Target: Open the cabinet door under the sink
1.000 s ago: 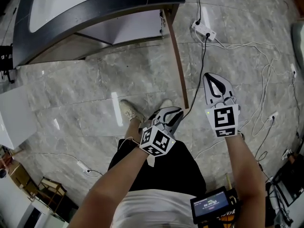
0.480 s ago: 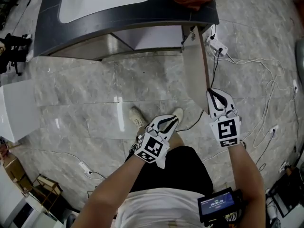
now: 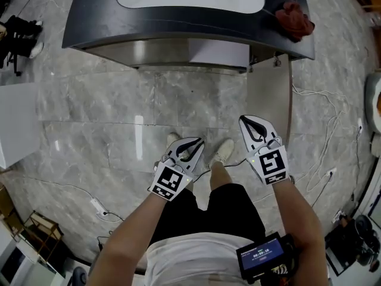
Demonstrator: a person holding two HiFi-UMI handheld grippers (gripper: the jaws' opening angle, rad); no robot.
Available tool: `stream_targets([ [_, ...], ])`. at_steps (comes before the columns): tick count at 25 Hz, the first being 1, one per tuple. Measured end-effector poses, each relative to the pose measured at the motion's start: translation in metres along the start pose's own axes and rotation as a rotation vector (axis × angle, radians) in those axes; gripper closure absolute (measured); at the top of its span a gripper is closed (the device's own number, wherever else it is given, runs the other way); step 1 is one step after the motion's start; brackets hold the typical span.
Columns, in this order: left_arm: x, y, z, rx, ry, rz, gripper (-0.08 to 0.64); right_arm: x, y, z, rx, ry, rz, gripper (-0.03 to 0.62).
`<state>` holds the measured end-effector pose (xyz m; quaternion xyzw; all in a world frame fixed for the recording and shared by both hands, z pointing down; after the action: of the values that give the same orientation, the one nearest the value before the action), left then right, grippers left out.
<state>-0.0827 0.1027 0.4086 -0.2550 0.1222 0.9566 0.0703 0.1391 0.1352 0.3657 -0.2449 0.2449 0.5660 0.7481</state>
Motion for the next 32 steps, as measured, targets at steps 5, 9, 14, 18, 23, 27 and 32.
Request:
stream_targets([
  [5, 0.042, 0.043, 0.011, 0.024, -0.033, -0.051, 0.518, -0.046, 0.033, -0.021, 0.002, 0.054, -0.057, 0.58],
  [9, 0.061, 0.076, 0.018, 0.055, -0.064, -0.1, 0.519, -0.078, 0.04, -0.041, -0.028, 0.067, -0.075, 0.58],
  [14, 0.07, 0.102, 0.029, 0.086, -0.072, -0.144, 0.522, -0.116, 0.043, -0.063, -0.052, 0.035, -0.08, 0.58],
  [18, 0.066, 0.11, 0.031, 0.149, -0.077, -0.207, 0.53, -0.14, 0.025, -0.07, -0.073, 0.013, -0.078, 0.58],
  [23, 0.046, 0.119, 0.022, 0.16, -0.064, -0.239, 0.54, -0.162, -0.002, -0.068, -0.074, -0.024, -0.099, 0.58],
  [27, 0.012, 0.129, 0.009, 0.137, -0.05, -0.246, 0.549, -0.176, -0.029, -0.054, -0.084, -0.051, -0.117, 0.58],
  [32, 0.001, 0.139, -0.004, 0.136, -0.056, -0.268, 0.551, -0.196, -0.04, -0.041, -0.108, -0.059, -0.126, 0.58],
])
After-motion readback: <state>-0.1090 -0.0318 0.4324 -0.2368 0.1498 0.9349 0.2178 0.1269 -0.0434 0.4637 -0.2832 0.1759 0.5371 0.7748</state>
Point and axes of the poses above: the fingertips, and each gripper's own axes: x backward along the fingers, y to its left, z out of its underside, the point moved 9 cm from there along x, backward along the fingers, and after that the axes turned 8 degrees about -x, right-handed, at the moved point
